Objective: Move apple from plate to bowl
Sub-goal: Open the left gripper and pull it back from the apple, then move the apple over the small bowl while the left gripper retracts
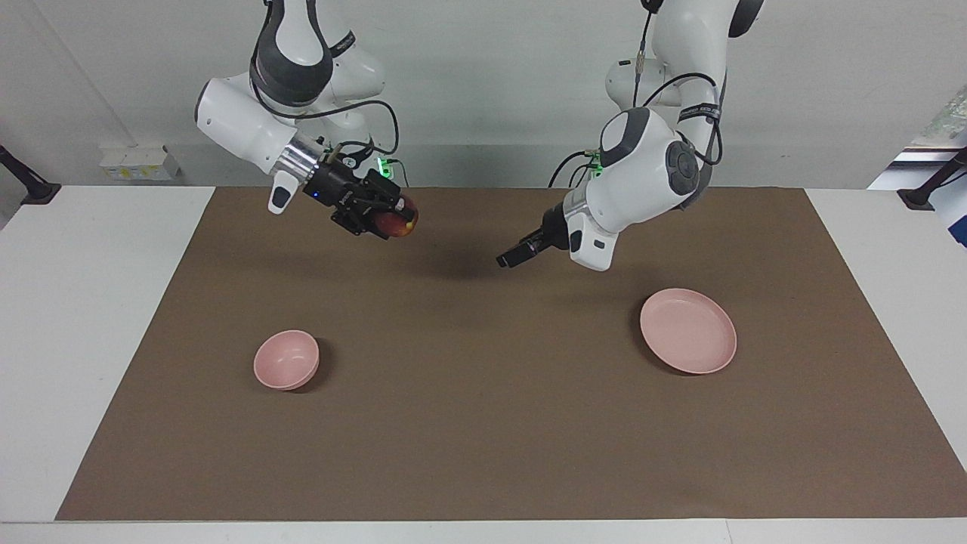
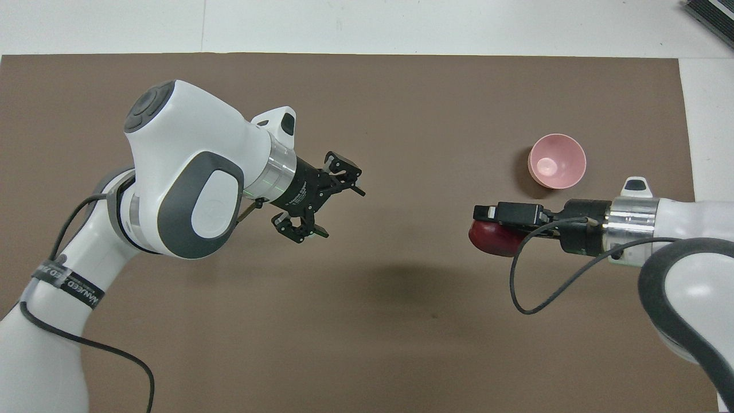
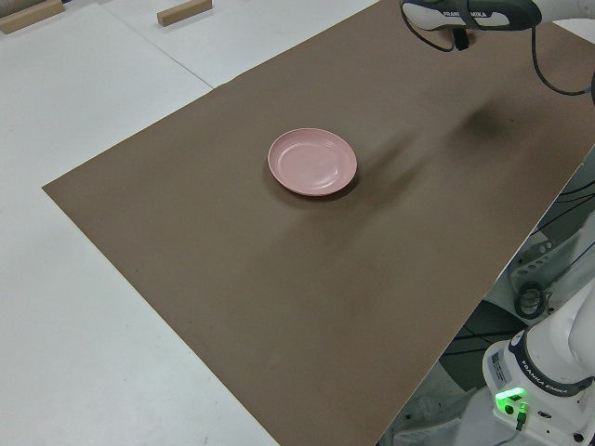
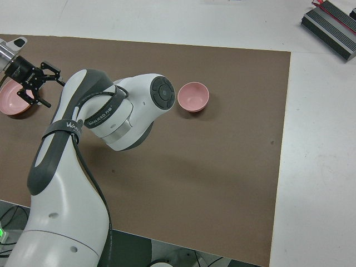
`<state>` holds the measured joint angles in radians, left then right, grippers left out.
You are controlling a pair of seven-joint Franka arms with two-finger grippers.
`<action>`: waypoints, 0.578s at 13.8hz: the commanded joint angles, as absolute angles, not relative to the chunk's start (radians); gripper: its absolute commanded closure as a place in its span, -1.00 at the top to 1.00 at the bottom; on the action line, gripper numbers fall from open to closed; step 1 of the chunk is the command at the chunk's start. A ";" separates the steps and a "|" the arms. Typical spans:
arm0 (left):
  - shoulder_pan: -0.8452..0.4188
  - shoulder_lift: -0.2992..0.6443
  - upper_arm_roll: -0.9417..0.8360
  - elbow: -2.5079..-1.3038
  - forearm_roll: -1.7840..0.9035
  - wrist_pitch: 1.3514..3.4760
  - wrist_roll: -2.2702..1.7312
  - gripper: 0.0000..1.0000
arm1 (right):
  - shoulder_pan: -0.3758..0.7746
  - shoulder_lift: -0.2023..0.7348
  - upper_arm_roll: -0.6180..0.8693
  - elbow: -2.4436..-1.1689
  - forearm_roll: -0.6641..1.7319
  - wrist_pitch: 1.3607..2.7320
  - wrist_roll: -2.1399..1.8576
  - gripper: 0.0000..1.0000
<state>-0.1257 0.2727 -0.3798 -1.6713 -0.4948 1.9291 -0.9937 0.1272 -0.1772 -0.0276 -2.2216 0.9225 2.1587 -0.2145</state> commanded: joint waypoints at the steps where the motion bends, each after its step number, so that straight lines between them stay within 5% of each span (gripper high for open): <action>1: -0.068 0.261 -0.387 -1.692 -0.353 1.944 -0.957 1.00 | 0.104 -0.097 -0.023 -2.126 0.725 2.201 -0.160 -1.00; 8: 0.074 0.299 -0.387 -1.657 -0.076 1.970 -0.465 1.00 | -0.003 0.080 -0.023 -2.008 0.228 2.307 -0.129 -1.00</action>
